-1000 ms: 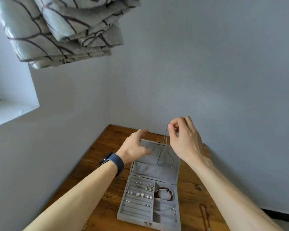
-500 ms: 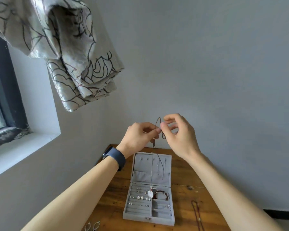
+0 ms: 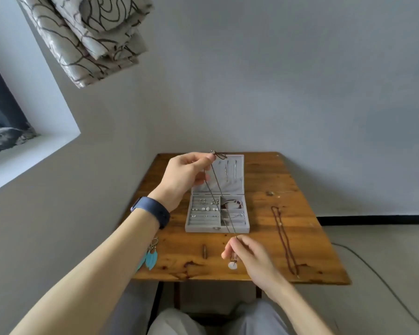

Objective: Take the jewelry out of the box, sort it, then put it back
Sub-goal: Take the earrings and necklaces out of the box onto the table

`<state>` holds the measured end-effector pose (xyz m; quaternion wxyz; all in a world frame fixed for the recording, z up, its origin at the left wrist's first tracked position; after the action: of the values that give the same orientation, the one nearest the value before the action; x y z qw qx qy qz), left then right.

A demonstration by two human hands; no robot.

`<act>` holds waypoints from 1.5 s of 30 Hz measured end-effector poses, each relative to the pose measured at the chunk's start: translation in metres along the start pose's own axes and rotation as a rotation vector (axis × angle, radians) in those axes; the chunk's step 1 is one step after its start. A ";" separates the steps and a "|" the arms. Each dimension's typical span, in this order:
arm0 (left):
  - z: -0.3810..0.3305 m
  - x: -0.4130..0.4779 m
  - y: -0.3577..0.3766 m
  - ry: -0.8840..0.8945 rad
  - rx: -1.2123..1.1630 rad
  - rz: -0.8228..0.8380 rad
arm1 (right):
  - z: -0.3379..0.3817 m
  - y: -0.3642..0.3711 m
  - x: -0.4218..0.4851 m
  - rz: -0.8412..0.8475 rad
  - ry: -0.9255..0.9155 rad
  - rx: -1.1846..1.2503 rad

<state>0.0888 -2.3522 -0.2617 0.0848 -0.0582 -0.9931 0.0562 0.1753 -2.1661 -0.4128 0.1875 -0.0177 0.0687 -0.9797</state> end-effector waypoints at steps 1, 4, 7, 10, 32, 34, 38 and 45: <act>0.006 -0.002 -0.003 -0.016 0.002 -0.016 | -0.008 0.001 -0.010 -0.012 0.024 0.038; 0.025 -0.005 -0.011 -0.074 0.081 -0.045 | -0.029 0.000 -0.036 -0.032 0.110 0.117; 0.044 -0.006 -0.014 -0.166 0.031 -0.021 | -0.047 -0.004 -0.061 -0.067 0.180 0.216; 0.064 -0.007 -0.012 -0.241 -0.019 0.003 | -0.060 -0.011 -0.084 -0.119 0.218 0.230; 0.115 -0.003 0.026 -0.374 0.157 0.186 | -0.121 -0.039 -0.149 -0.397 0.360 0.292; 0.108 0.003 0.038 -0.311 0.237 0.143 | -0.120 -0.038 -0.147 -0.394 0.360 0.292; 0.096 0.027 0.066 -0.258 0.257 0.083 | -0.114 -0.039 -0.144 -0.459 0.305 0.257; 0.092 0.084 0.126 -0.145 0.409 0.061 | -0.117 -0.054 -0.149 -0.650 0.229 0.017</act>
<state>0.0036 -2.2264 -0.3536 0.0214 -0.0657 -0.9623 0.2631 0.2871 -2.0458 -0.5227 -0.1431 0.0728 0.0717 -0.9844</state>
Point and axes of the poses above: each hand's wrist, its own x-axis towards the middle knuckle, its own y-axis out of the palm, z = x × y, the point moved 1 cm from there along x, towards the middle knuckle, and after that the axes turned 7 degrees about z, right-handed, at the moved point
